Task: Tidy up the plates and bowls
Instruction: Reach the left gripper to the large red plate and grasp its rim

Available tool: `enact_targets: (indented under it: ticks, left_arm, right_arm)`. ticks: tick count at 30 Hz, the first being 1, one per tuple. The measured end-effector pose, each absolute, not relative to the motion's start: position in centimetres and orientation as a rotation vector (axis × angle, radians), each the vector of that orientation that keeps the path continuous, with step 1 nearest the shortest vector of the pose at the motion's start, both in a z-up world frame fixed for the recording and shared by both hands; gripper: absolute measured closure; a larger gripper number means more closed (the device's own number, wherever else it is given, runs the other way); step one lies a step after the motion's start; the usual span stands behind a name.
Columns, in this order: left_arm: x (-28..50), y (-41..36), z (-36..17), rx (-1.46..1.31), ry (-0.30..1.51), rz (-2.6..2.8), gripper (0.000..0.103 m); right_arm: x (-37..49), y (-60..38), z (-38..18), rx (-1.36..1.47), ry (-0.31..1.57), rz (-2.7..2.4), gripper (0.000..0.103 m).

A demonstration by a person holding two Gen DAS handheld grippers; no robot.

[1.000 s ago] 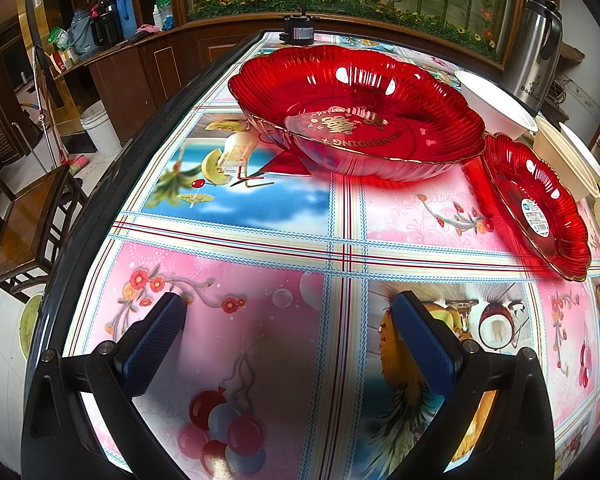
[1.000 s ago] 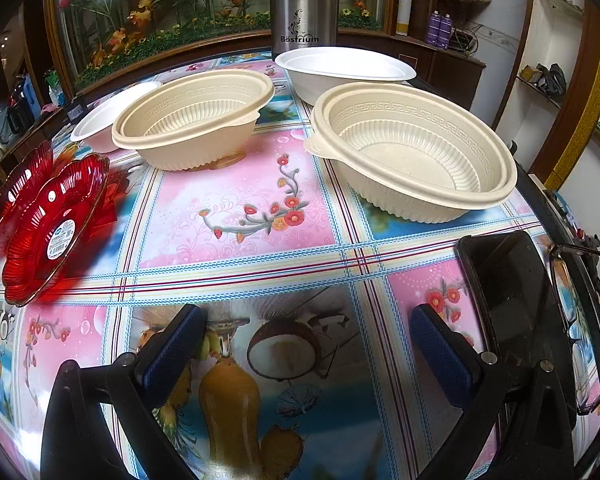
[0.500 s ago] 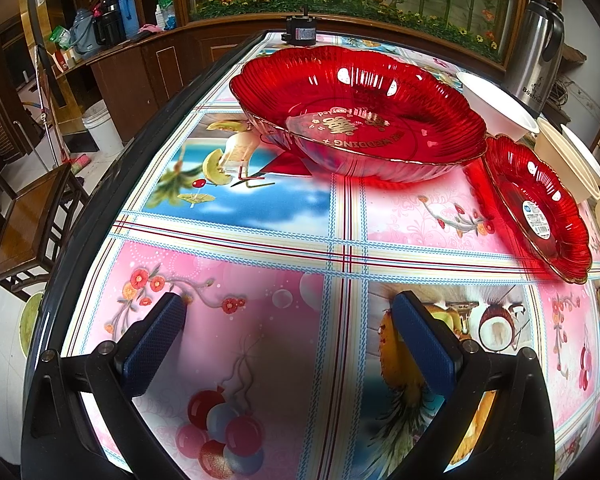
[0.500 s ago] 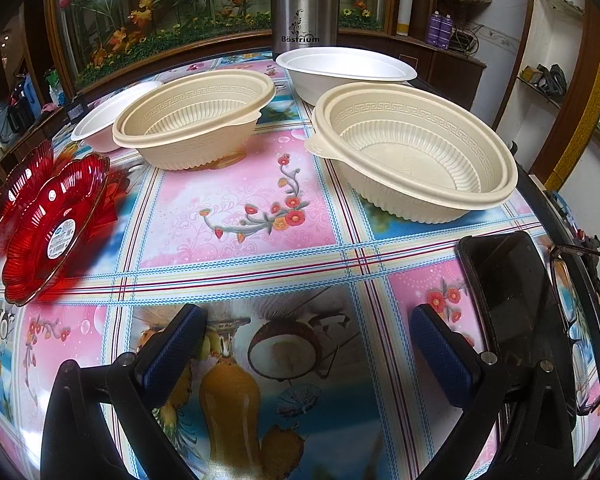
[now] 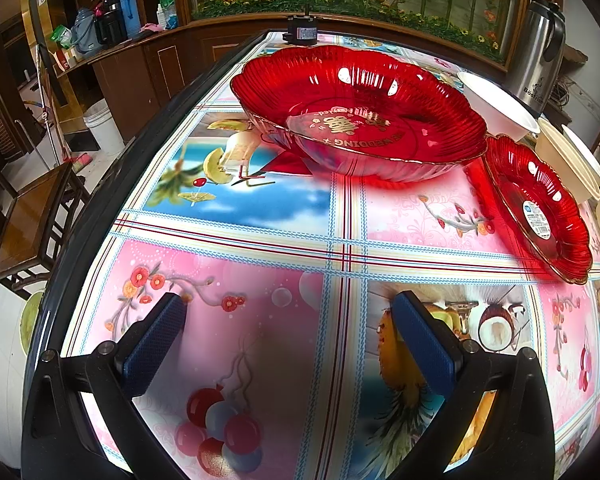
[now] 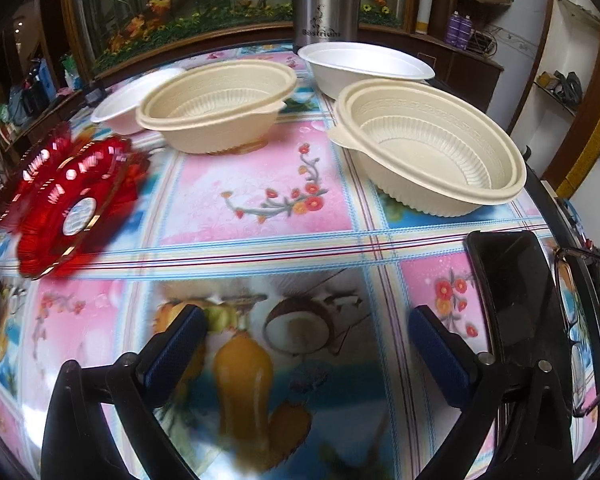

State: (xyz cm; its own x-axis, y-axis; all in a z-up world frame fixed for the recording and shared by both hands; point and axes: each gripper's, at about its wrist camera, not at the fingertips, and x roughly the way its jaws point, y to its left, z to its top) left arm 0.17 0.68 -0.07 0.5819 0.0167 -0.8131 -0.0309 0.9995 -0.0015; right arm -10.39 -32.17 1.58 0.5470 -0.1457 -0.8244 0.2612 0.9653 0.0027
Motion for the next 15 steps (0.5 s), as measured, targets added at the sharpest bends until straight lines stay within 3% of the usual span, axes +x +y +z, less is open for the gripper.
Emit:
enact_targets:
  ticks: [15]
  left_arm:
    - [0.2,1.6,0.0,-0.046,0.952,0.066,0.000]
  right_arm:
    - [-8.6,-20.8,8.7,-0.196,0.794,-0.129,0.005]
